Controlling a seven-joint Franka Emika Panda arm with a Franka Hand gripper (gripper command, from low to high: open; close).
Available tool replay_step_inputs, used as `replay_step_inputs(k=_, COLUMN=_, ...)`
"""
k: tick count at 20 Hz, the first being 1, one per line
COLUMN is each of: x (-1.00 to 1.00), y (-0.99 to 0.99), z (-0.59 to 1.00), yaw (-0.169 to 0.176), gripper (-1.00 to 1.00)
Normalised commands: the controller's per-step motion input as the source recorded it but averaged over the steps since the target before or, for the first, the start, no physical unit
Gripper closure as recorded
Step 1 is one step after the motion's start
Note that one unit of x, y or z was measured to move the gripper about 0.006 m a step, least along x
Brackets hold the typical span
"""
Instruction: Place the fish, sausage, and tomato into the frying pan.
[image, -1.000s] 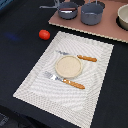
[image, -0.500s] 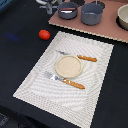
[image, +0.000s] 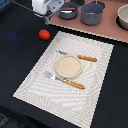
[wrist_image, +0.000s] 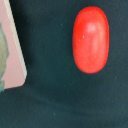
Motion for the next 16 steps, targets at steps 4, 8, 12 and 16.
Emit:
replay_step_inputs(k=4, x=-0.09, y=-0.25, z=-0.32, yaw=0.000, gripper=-1.00)
replay_step_inputs(k=8, x=-0.13, y=-0.11, z=-0.30, yaw=0.000, gripper=-1.00)
replay_step_inputs(k=12, x=-0.25, y=0.00, z=-0.37, yaw=0.000, gripper=-1.00)
replay_step_inputs(k=16, x=-0.38, y=0.00, z=-0.39, yaw=0.000, gripper=-1.00)
